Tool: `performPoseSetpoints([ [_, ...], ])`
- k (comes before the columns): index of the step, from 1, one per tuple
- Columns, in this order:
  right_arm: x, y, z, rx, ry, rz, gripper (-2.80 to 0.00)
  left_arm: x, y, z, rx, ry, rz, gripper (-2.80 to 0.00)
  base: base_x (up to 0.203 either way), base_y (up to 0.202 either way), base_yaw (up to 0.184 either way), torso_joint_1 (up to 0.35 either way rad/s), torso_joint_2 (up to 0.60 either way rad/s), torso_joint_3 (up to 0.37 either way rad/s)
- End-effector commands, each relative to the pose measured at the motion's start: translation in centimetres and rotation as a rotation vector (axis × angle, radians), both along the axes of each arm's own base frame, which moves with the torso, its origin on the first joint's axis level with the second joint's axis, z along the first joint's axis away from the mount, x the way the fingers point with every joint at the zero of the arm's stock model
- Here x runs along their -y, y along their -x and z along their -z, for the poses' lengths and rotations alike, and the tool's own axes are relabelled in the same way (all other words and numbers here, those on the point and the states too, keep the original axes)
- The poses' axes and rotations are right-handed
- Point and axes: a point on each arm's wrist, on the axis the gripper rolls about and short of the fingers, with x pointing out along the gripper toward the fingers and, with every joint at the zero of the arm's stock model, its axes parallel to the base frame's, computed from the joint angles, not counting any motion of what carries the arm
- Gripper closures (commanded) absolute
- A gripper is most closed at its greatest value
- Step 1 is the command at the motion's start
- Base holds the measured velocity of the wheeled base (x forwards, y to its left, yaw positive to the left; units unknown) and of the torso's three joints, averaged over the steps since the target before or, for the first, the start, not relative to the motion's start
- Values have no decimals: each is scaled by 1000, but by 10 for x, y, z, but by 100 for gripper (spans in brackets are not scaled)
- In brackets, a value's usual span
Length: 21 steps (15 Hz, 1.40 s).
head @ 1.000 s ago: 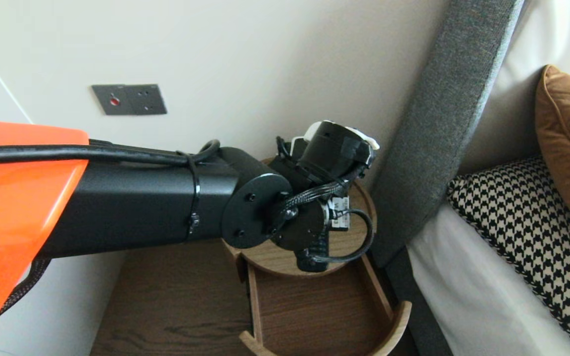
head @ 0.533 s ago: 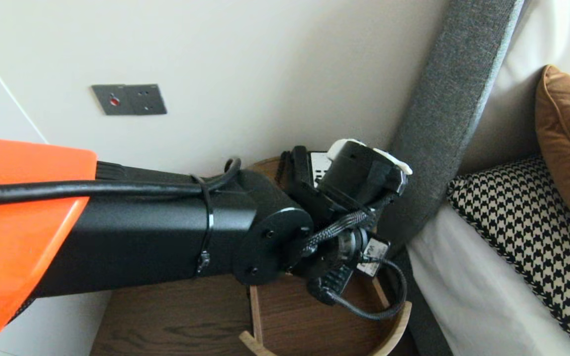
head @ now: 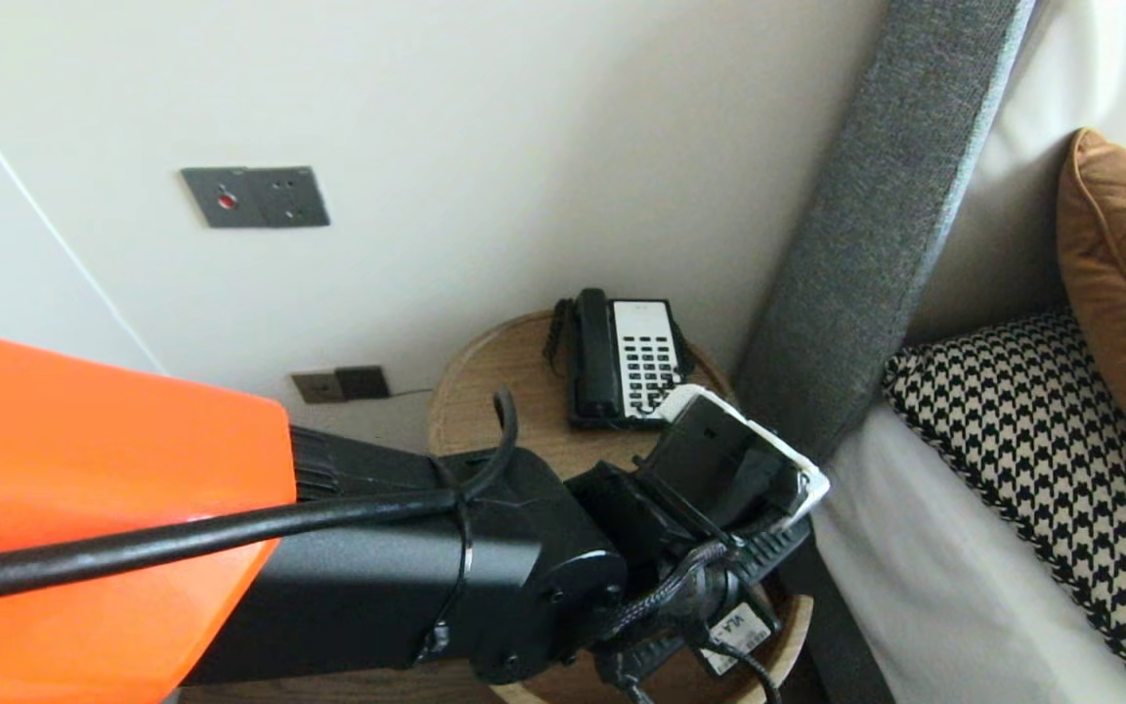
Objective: Put the remote controls on the table in the drawer one by one
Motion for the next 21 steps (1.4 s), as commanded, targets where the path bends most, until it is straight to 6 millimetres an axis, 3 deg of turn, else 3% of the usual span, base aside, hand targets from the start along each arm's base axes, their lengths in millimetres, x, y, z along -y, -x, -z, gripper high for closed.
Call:
performPoseSetpoints([
  [1,0,0,0,-2,1,0,0,-4,2,18,-8,-56,41,0,0,0,0,0,0,0],
  [7,0,0,0,-2,0,0,0,-2,-5,50,-21,-100,101,0,0,0,0,0,0,0],
  [21,0,0,0,0,1,-1,0,-8,-35,107,-45,-81,54,0,0,0,0,0,0,0],
])
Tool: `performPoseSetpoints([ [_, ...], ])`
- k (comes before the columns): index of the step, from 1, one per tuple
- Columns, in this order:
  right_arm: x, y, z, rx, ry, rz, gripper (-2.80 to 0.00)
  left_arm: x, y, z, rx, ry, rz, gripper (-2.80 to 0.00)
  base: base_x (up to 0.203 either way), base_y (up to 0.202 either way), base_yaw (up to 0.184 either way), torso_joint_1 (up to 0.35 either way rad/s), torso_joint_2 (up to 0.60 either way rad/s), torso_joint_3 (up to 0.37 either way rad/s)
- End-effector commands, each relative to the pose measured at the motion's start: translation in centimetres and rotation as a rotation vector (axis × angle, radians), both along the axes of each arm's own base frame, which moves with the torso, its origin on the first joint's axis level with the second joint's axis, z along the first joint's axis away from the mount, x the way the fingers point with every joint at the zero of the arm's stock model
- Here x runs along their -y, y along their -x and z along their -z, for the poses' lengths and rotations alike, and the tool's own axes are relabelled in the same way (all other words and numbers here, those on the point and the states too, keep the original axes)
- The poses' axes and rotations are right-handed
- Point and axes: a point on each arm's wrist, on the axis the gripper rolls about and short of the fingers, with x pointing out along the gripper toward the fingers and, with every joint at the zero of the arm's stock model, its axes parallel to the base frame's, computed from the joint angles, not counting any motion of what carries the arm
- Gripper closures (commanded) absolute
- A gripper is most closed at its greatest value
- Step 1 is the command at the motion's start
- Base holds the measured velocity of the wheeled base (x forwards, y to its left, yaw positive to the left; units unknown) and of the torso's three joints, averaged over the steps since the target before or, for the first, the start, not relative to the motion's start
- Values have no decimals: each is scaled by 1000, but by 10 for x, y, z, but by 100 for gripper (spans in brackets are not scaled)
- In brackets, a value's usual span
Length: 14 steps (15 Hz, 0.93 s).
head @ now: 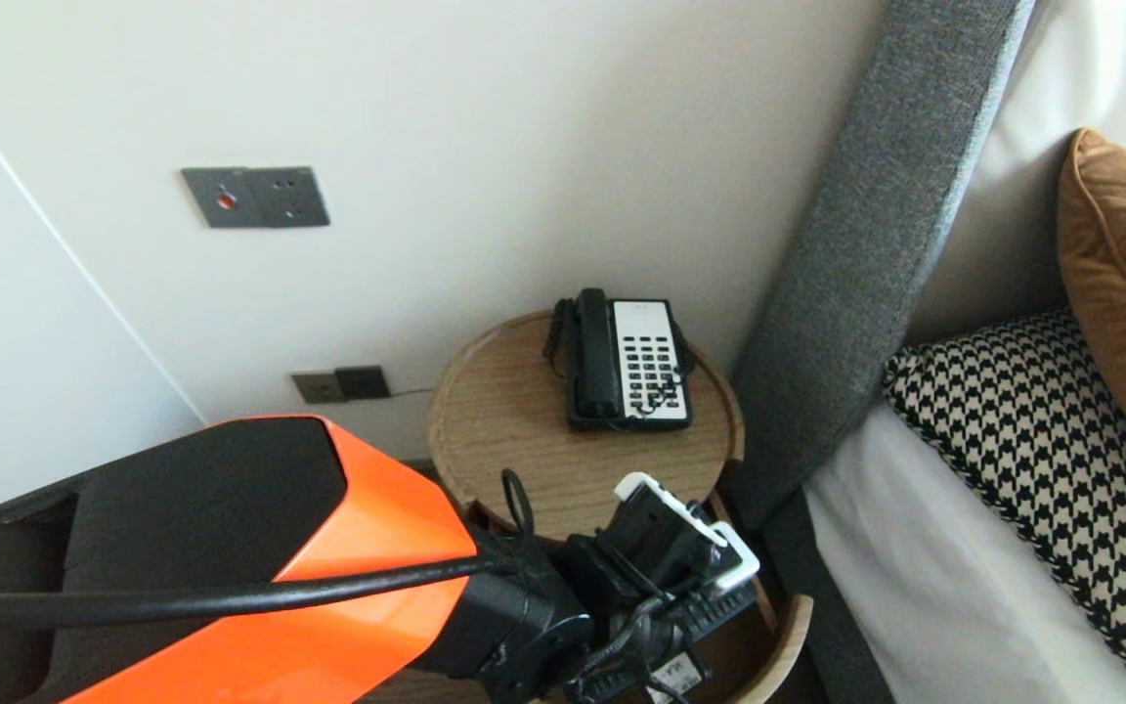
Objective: Put the remote controls on the table in the drawer one by one
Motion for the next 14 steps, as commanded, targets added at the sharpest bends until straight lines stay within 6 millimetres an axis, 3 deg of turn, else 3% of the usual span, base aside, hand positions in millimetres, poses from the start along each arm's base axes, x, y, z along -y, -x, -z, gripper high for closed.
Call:
performPoseSetpoints([
  [1,0,0,0,-2,1,-2,0,-1,-5,16,1,-8,-9,0,0,0,0,0,0,0],
  [14,0,0,0,0,1,-1,0,-18,-33,62,-58,7,-36,0,0,0,0,2,0,1],
])
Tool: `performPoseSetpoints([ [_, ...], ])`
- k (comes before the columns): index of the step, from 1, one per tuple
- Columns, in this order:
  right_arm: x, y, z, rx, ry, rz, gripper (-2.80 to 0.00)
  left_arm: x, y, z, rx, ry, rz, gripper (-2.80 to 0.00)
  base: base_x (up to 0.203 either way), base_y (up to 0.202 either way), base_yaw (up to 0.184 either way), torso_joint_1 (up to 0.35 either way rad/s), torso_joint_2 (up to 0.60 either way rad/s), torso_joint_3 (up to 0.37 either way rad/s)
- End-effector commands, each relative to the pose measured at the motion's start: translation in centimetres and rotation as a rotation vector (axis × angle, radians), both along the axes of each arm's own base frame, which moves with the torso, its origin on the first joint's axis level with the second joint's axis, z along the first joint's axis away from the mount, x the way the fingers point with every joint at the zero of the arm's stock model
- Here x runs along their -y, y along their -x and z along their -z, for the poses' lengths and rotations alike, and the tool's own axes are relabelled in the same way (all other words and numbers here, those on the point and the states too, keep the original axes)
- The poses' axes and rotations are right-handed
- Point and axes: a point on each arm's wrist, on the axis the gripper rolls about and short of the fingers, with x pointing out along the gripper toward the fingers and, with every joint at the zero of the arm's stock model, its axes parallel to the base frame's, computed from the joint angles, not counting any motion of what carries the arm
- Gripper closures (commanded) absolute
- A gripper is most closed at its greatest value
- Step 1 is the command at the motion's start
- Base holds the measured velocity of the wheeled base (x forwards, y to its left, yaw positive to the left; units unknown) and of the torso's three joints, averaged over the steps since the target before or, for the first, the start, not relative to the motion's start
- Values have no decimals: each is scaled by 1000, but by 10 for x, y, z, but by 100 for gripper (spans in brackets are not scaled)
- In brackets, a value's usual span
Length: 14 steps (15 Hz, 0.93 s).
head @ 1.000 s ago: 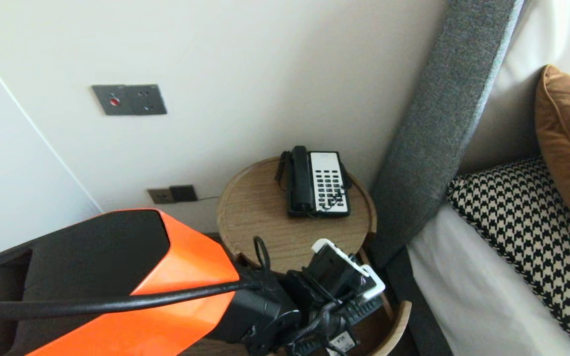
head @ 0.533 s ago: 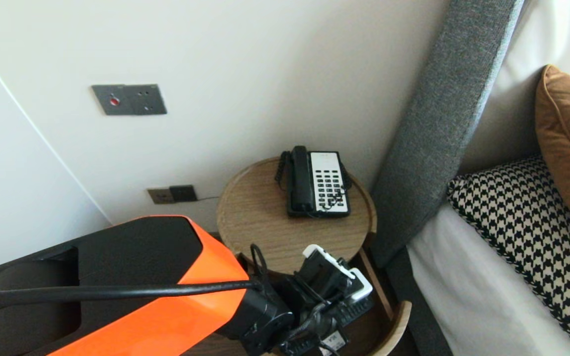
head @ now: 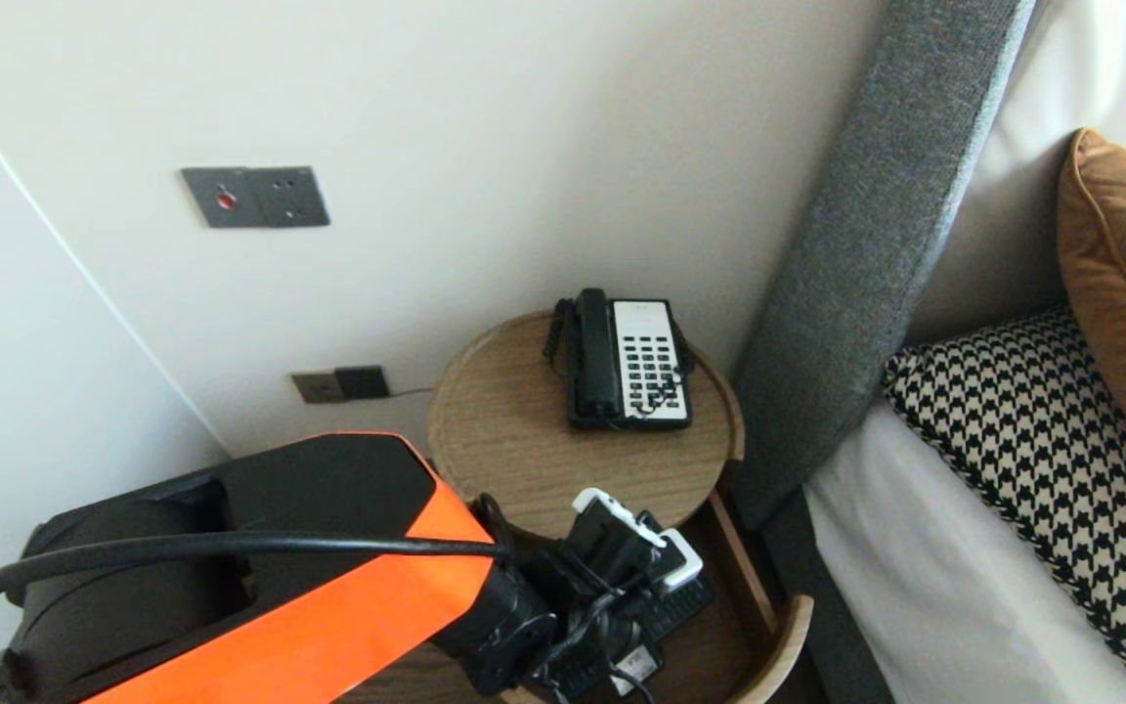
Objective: Put the remote controls on the table in the drawer one by one
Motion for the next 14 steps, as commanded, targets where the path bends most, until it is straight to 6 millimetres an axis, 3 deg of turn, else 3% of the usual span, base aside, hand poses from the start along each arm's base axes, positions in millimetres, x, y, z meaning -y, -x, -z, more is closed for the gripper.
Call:
performPoseSetpoints([
  [1,0,0,0,-1,0,0,0,-1,-5,16,-10,-14,-8,0,0,0,0,0,0,0],
  [7,0,0,0,-1,1,-1,0,-2,-12,36,-5,-7,-4,0,0,0,0,0,0,0],
  [14,0,0,0,0,2,0,0,-4,-17,38,-11,-3,-13,0,0,0,0,0,0,0],
])
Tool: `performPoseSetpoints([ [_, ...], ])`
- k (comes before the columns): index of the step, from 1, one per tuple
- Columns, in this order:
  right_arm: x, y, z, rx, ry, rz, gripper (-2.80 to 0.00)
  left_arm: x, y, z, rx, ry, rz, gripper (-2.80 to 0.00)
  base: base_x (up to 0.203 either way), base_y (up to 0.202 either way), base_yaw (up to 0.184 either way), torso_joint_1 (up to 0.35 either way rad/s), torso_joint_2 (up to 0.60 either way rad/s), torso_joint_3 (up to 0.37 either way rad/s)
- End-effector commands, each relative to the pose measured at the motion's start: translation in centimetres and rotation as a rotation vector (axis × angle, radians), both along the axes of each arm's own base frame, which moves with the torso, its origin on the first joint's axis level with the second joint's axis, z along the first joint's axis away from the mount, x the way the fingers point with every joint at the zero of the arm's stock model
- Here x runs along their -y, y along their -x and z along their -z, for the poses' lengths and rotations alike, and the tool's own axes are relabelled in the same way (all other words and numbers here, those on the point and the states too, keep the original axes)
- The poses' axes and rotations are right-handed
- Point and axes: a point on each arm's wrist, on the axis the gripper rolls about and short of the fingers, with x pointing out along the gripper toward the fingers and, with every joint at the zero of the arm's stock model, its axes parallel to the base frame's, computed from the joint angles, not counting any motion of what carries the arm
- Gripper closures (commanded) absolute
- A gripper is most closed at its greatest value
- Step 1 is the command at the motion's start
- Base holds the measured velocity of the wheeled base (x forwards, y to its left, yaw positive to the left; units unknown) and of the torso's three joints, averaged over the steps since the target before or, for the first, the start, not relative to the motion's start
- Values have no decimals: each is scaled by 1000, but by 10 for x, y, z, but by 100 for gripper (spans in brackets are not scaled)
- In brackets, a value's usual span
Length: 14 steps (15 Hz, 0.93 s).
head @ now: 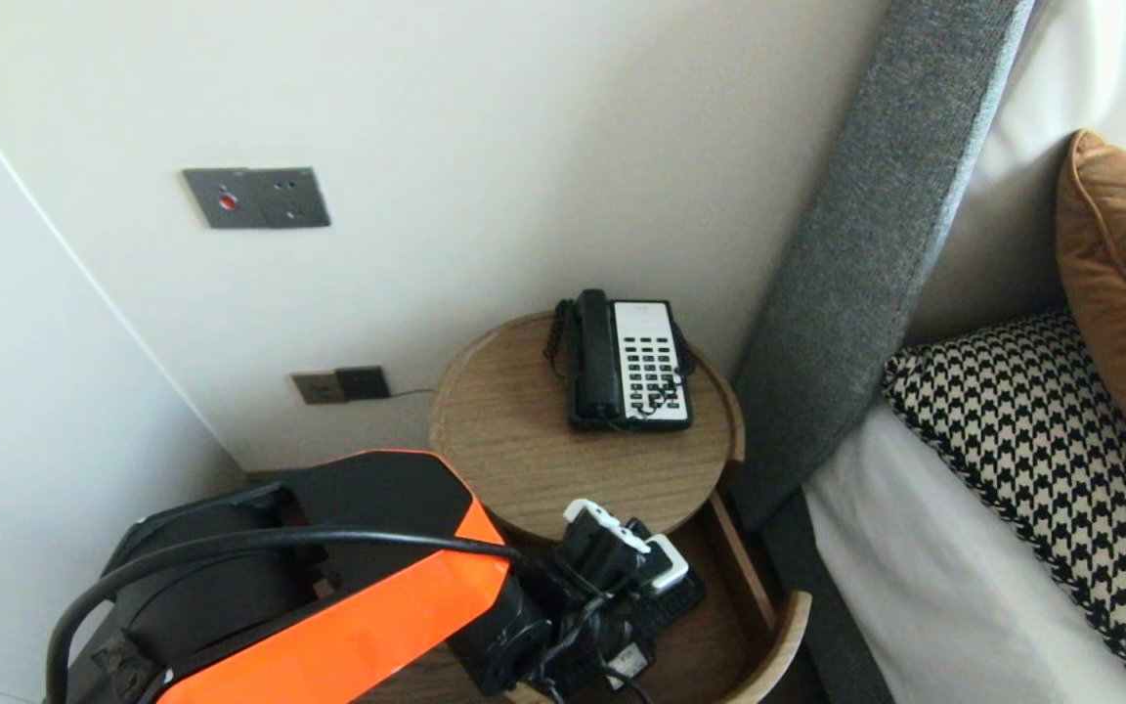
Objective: Put the remote controls on the table in the drawer one by one
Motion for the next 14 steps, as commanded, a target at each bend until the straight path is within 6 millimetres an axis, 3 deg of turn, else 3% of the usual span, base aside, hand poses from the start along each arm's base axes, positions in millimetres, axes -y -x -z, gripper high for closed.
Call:
performPoseSetpoints([
  [1,0,0,0,-1,0,0,0,-1,0,1,-3,-1,-2,0,0,0,0,0,0,0],
  [3,0,0,0,-1,1,0,0,-1,-1,-1,-2,4,-6,0,0,0,0,0,0,0],
  [4,0,0,0,-1,1,-1,0,-1,-1,-3,-2,8,-6,-280,0,0,0,0,0,0],
  [10,0,0,0,-2,0,-1,0,-6,4,-28,24,43,-5,-280,0,0,0,0,0,0],
  [14,0,0,0,0,1,-1,0,-12,8,-56,59,82,-11,-280,0,0,0,0,0,0],
])
